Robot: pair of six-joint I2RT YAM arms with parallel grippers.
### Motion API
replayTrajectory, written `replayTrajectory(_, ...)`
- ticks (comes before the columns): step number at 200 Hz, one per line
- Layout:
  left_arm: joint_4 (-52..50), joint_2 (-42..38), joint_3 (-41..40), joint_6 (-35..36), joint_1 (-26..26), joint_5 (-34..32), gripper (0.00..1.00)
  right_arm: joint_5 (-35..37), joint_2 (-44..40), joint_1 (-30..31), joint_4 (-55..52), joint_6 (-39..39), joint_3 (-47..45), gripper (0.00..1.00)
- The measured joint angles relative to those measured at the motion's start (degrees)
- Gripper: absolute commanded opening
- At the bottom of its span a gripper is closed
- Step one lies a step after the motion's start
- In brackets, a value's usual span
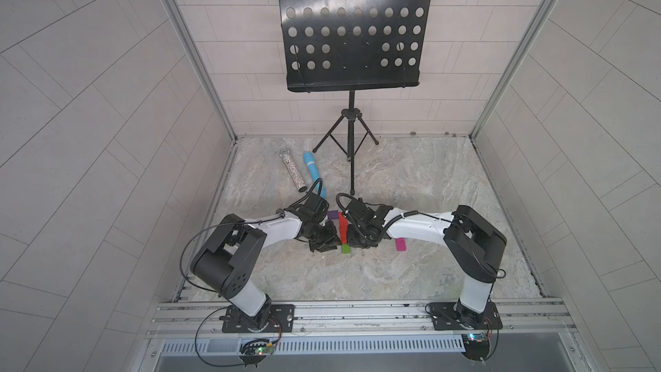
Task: Assemble the number 7 with building blocks
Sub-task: Adjust the building block at the center of the board.
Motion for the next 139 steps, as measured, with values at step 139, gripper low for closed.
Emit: replayTrajectory(139, -3.61, -3.08, -0.31, -0.44, -0.17, -4.55, 0.29, 0.02, 0.00, 0.02, 0.07, 0.00, 0.00, 0.23)
